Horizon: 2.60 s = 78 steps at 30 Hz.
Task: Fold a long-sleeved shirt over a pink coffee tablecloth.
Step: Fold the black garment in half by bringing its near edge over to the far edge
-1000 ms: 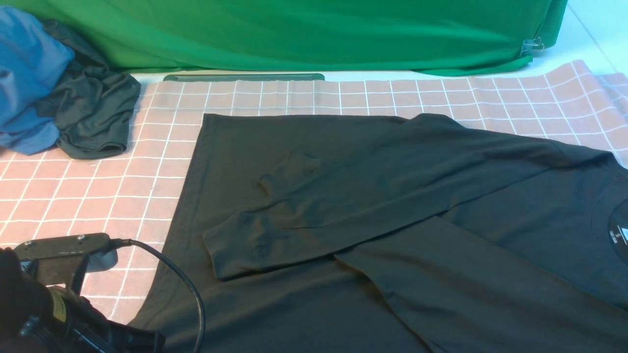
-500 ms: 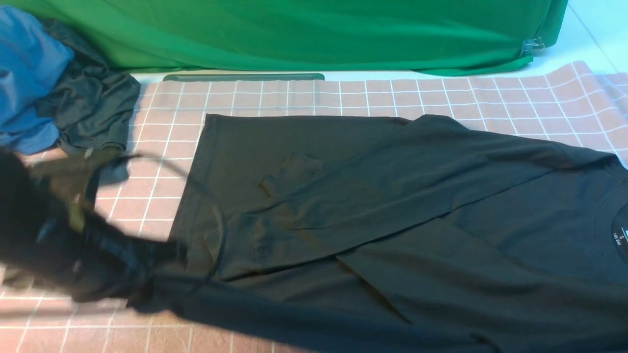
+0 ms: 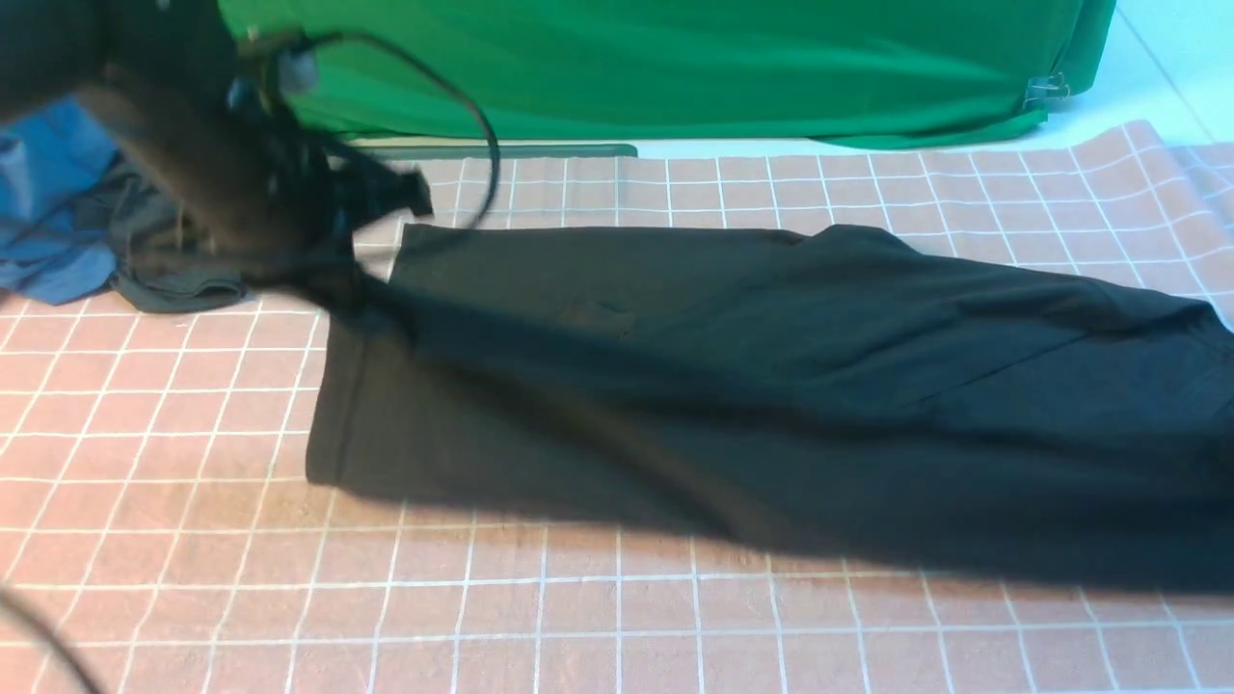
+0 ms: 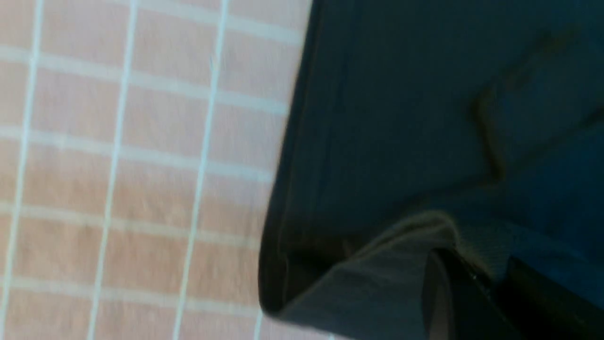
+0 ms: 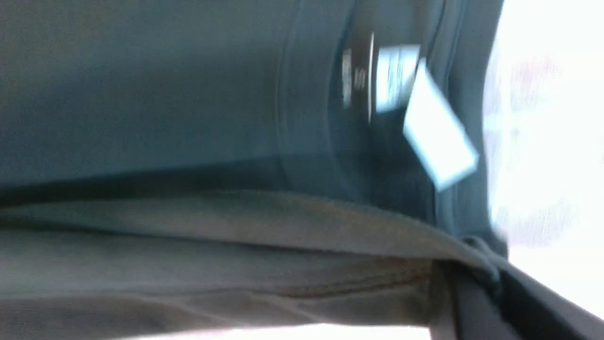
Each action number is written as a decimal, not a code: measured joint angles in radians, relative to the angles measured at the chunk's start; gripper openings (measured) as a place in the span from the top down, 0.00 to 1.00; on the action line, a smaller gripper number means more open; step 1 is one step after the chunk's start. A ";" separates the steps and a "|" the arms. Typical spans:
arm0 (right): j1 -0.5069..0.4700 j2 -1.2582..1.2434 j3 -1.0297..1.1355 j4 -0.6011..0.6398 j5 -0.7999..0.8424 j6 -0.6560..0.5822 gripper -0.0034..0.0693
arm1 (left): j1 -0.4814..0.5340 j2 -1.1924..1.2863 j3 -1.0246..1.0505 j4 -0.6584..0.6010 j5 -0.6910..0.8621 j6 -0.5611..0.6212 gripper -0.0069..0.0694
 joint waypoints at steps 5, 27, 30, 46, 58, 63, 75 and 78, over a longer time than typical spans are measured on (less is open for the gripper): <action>0.000 0.127 -0.109 0.027 -0.022 0.000 0.85 | 0.047 0.154 -0.137 -0.022 0.041 0.006 0.87; 0.312 0.217 -0.245 0.199 -0.195 -0.434 0.19 | 0.064 0.259 -0.194 -0.022 0.018 0.012 0.87; 0.396 0.241 -0.247 0.199 -0.283 -0.525 0.19 | 0.064 0.259 -0.194 -0.022 0.018 0.019 0.87; 0.480 0.347 -0.247 0.203 -0.410 -0.573 0.75 | 0.064 0.259 -0.194 -0.029 0.021 0.022 0.87; 0.450 0.326 -0.430 0.202 -0.274 -0.570 0.85 | 0.064 0.259 -0.297 -0.022 0.058 0.022 0.87; 0.440 0.325 -0.484 0.202 -0.326 -0.564 0.85 | 0.077 0.282 -0.331 -0.022 0.054 0.022 0.87; 0.440 0.431 -0.493 0.202 -0.506 -0.486 0.85 | 0.107 0.435 -0.333 -0.029 -0.143 0.015 0.87; 0.440 0.450 -0.493 0.202 -0.544 -0.474 0.85 | 0.107 0.452 -0.333 -0.029 -0.184 0.015 0.87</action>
